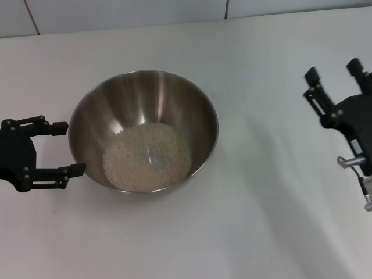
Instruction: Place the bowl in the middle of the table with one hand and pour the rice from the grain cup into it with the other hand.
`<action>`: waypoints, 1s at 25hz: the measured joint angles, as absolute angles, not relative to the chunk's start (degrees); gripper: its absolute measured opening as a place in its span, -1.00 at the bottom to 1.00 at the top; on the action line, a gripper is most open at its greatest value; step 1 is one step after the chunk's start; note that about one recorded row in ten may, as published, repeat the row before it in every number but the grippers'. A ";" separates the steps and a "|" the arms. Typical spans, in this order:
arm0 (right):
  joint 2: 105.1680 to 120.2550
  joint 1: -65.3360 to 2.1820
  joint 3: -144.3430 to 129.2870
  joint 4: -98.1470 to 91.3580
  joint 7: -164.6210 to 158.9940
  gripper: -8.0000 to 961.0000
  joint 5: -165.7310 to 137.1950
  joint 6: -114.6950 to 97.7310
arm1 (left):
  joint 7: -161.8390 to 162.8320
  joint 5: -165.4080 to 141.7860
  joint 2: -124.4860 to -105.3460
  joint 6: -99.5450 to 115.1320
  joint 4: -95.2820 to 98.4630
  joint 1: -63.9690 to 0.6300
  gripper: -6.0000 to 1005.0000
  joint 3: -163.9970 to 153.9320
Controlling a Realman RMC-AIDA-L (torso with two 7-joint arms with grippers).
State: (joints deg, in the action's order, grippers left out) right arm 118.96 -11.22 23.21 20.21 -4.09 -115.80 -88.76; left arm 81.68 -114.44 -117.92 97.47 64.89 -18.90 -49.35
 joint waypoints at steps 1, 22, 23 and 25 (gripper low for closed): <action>118.91 -11.52 23.21 18.84 -6.57 0.75 -116.56 -90.02 | 81.67 -114.45 -117.93 97.47 64.88 -18.92 0.72 -49.40; 119.27 -46.08 -8.31 -47.41 -70.83 0.74 -143.04 -106.25 | 81.74 -114.53 -117.79 97.74 64.97 -19.47 0.72 -49.32; 119.22 -45.92 -12.56 -48.78 -73.73 0.74 -141.37 -106.20 | 81.74 -114.56 -117.78 97.73 64.91 -19.50 0.72 -49.32; 119.25 -44.60 -23.38 -53.64 -79.92 0.74 -137.93 -104.95 | 81.74 -114.74 -117.81 97.71 64.78 -19.59 0.72 -49.34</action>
